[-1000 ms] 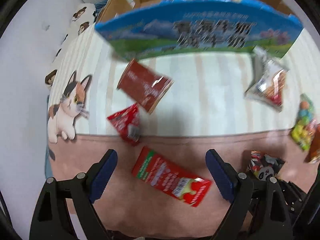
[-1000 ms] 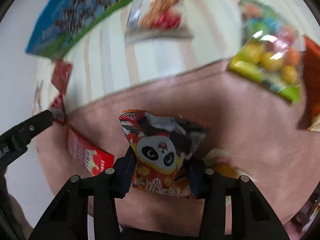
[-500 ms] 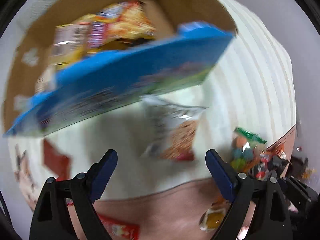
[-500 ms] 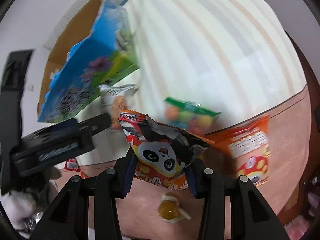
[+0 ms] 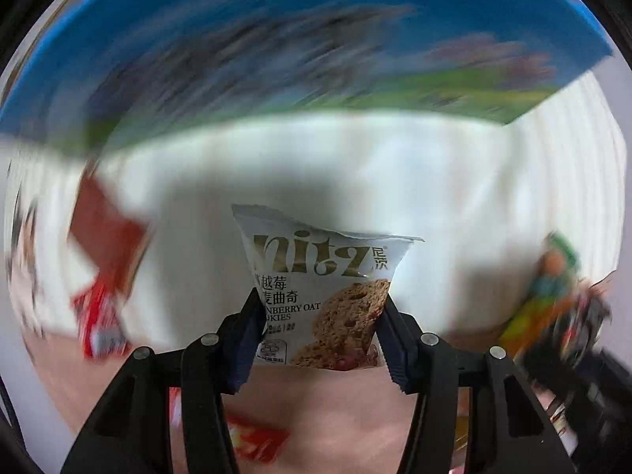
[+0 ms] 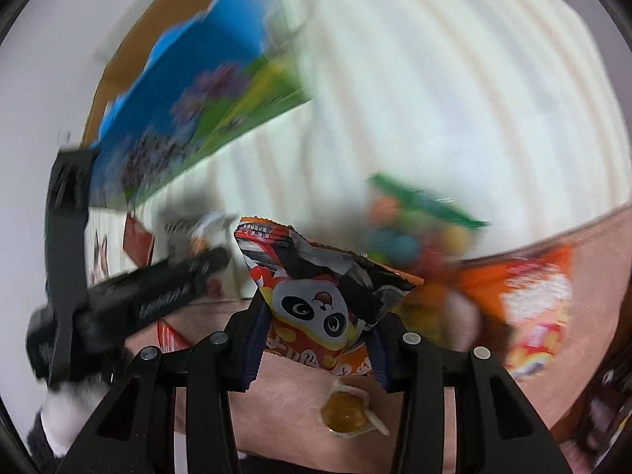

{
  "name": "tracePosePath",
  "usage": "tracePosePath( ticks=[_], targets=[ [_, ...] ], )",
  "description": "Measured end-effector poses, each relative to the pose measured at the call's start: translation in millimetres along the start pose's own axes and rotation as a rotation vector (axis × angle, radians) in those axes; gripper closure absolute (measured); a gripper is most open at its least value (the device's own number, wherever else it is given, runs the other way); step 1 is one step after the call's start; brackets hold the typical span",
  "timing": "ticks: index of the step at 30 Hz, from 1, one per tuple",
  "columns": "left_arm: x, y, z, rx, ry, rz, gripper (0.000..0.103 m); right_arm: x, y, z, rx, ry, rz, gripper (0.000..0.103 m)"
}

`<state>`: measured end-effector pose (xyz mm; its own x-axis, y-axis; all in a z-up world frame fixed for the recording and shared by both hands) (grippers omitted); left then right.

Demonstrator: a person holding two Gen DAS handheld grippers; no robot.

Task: Organize snacks
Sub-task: 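Grasp the nitz cookie packet with the left tool while the right tool grasps the panda-print bag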

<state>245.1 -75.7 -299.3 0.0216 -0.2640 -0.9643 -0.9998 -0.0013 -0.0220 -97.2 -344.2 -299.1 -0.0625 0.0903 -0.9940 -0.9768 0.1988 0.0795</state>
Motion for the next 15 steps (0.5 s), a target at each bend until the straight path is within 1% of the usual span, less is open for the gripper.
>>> tracePosePath(
  ticks=[3,4,5,6,7,8,9,10,11,13,14,15],
  targets=[
    [-1,20,38,-0.115,0.016,0.0,0.051,22,-4,34,-0.094,0.012,0.042,0.056],
    [1,24,48,-0.142,0.022,0.004,0.051,28,-5,42,-0.117,0.018,0.052,0.056],
    [3,26,53,-0.154,0.022,0.004,0.051,41,-6,57,-0.171,0.04,0.081,0.056],
    [4,27,57,-0.164,0.024,0.001,0.049,48,-5,64,-0.195,0.055,0.091,0.056],
    [5,27,61,-0.169,0.031,-0.001,0.049,55,-7,71,-0.211,0.071,0.087,0.052],
    [5,27,63,-0.168,0.034,-0.002,0.049,58,-6,75,-0.226,0.085,0.083,0.044],
    [5,27,65,-0.165,0.033,-0.001,0.049,60,-6,78,-0.235,0.088,0.086,0.041],
    [5,29,67,-0.161,0.029,-0.002,0.049,60,-5,79,-0.225,0.084,0.087,0.034],
    [6,29,67,-0.156,0.023,-0.006,0.049,59,-5,80,-0.216,0.089,0.082,0.03],
    [6,27,63,-0.144,0.014,-0.009,0.049,53,-2,76,-0.183,0.088,0.067,0.025],
    [9,26,54,-0.137,0.008,-0.011,0.049,51,1,72,-0.157,0.077,0.065,0.025],
    [8,28,58,-0.132,0.004,-0.012,0.049,50,4,70,-0.137,0.073,0.068,0.025]
  ],
)
Point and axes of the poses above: each gripper's, at about its wrist camera, not at the fingertips, and x roughly the way its jaws point, z to its left, y to its underside, the point moved 1 cm from there along x, roughly the way its jaws point, and after that the axes turned 12 degrees about y, right-handed, at the moved point
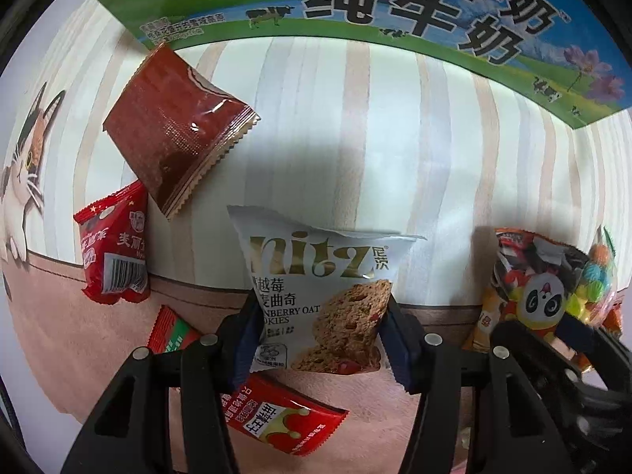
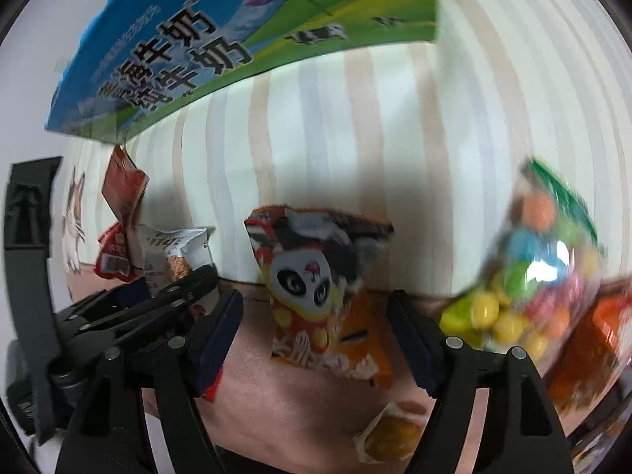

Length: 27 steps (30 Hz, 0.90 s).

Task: Organize snacks
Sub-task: 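Grasp the nitz cookie packet with the left tool while the right tool grasps the panda-print bag, then carry the nitz packet and panda bag over the cardboard box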

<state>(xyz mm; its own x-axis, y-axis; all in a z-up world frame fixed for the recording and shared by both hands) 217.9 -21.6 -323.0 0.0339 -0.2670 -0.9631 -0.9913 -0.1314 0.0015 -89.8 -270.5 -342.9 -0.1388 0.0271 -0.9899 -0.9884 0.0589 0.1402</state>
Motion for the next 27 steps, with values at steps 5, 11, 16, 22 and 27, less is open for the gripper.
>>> tracePosePath(
  ticks=[5,11,16,22,27],
  targets=[
    [11,12,-13,0.043,-0.039,-0.013,0.048,10,14,-7,0.087,-0.015,0.002,0.025],
    [8,17,-20,0.066,-0.11,-0.035,0.048,16,16,2,0.095,0.033,-0.045,0.025],
    [8,14,-2,0.07,-0.114,-0.04,0.048,27,20,19,0.08,0.096,-0.087,0.031],
    [8,15,-3,0.065,-0.111,-0.055,0.051,29,28,25,0.06,0.129,-0.133,0.045],
    [-7,21,-1,0.056,-0.077,-0.065,0.052,13,33,24,0.06,0.078,-0.145,0.048]
  ],
)
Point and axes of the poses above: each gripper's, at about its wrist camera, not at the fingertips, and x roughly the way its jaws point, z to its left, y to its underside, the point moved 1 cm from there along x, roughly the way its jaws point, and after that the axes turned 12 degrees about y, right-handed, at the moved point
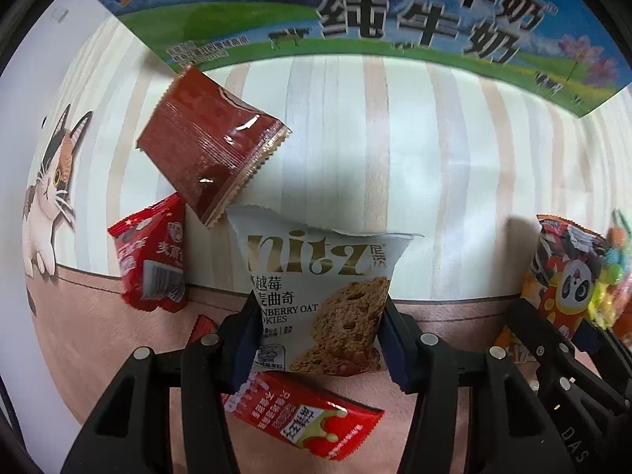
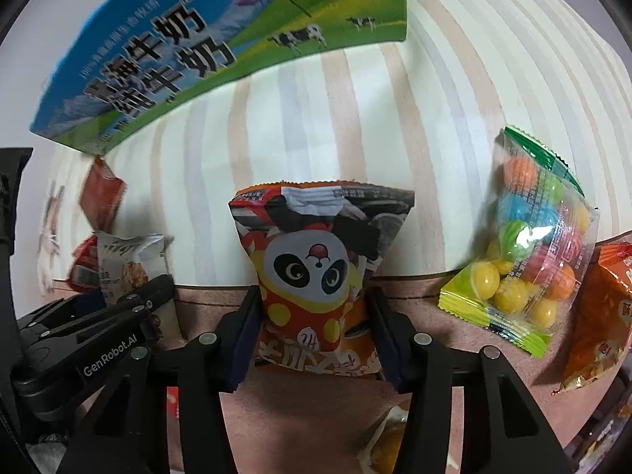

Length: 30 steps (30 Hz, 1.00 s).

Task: Organize snacks
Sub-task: 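Carry the nitz packet and panda bag over the cardboard box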

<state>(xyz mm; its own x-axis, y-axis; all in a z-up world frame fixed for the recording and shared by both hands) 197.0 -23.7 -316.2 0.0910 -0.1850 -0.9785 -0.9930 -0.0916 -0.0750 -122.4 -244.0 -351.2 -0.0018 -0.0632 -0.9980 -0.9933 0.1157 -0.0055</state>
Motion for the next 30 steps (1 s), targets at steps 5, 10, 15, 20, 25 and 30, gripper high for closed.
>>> tracePosePath(
  ticks=[5,10,15,20,25,30],
  targets=[
    [-45,-1,2,0.006,0.076,-0.051,0.052,-43,-8,-15,0.003,-0.094,-0.033,0.048],
    [-112,-16,-6,0.033,0.156,-0.142,0.052,-99,-26,-19,-0.004,-0.171,-0.101,0.048],
    [-177,-56,-13,0.053,0.217,-0.221,0.052,-161,-77,-26,-0.006,-0.235,-0.177,0.048],
    [-202,-121,-20,0.087,0.189,-0.245,0.052,-190,-141,-18,0.008,-0.242,-0.216,0.048],
    [-190,-193,-12,0.068,0.161,-0.195,0.052,-183,-200,-4,0.021,-0.206,-0.189,0.048],
    [-156,-257,6,0.038,0.126,-0.126,0.052,-150,-234,6,0.024,-0.165,-0.127,0.048]
  ],
)
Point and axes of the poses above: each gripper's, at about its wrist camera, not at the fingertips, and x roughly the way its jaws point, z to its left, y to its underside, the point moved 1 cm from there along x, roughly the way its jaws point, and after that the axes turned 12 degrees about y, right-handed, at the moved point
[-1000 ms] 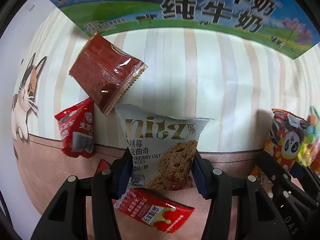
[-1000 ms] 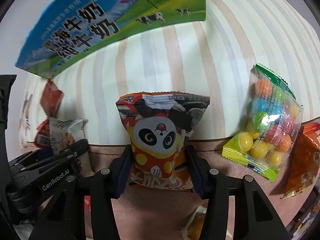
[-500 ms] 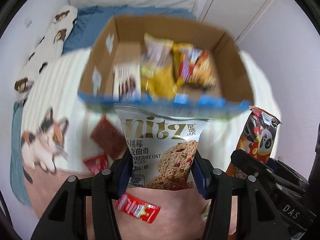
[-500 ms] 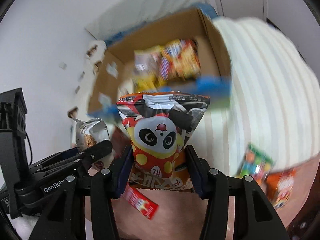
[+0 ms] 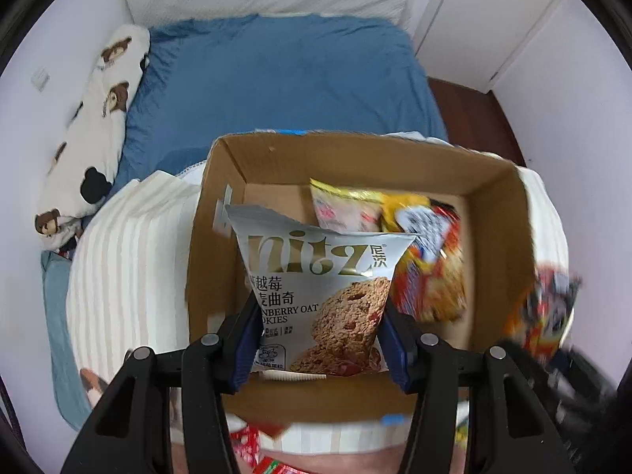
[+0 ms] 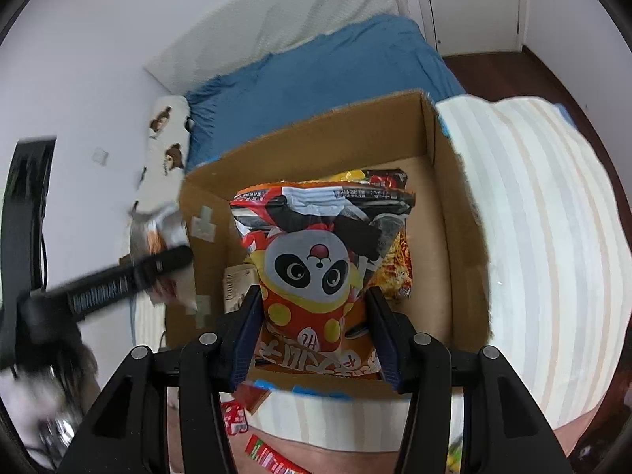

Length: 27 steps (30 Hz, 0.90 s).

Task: Organize snacks
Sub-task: 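Lower both packs into the box and open both tools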

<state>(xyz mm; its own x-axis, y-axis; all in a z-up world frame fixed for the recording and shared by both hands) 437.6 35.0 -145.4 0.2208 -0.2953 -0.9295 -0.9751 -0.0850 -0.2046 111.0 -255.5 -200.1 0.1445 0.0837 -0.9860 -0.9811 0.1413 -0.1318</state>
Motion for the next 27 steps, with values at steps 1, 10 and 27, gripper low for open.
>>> tracePosePath(
  ticks=[1,10,27],
  targets=[
    [12,-10,5,-0.002,-0.015,0.018,0.052,11,-3,1,-0.002,0.006,0.022,0.048],
    [92,-46,37,-0.023,-0.111,0.165,0.051,80,-7,-2,0.037,0.037,0.144,0.048],
    [83,-30,56,-0.087,-0.032,0.119,0.014,90,-1,14,-0.036,0.141,0.199,0.006]
  ],
)
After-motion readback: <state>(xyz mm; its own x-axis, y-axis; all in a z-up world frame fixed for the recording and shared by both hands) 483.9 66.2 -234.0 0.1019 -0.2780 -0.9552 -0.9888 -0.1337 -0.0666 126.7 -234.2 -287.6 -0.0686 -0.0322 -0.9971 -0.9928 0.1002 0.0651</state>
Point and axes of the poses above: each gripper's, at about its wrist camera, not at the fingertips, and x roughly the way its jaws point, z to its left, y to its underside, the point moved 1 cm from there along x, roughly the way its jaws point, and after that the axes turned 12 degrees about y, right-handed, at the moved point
